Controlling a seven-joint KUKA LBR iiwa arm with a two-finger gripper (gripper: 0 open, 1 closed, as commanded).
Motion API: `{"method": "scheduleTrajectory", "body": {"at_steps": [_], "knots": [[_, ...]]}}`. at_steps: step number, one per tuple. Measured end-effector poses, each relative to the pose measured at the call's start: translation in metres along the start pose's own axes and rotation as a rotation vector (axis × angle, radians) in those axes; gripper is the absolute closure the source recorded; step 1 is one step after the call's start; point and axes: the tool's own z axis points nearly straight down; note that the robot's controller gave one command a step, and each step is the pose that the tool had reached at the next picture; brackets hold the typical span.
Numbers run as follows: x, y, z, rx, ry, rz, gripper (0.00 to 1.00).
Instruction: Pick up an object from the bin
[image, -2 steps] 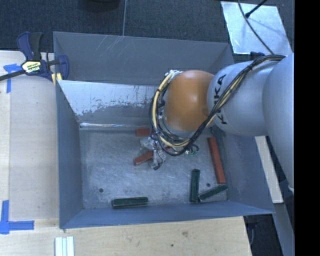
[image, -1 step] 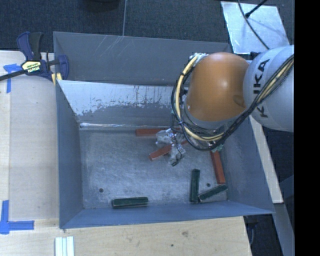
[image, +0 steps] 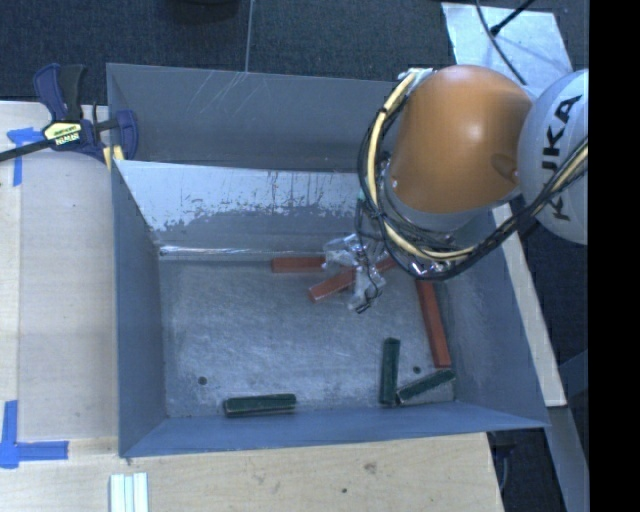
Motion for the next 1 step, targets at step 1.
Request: {"method": "scheduleTrajectory", "body": {"at_steps": [1], "knots": [[-0.0059,0.0068,0.0050,-0.002,0.002,-0.171,1.00]]}}
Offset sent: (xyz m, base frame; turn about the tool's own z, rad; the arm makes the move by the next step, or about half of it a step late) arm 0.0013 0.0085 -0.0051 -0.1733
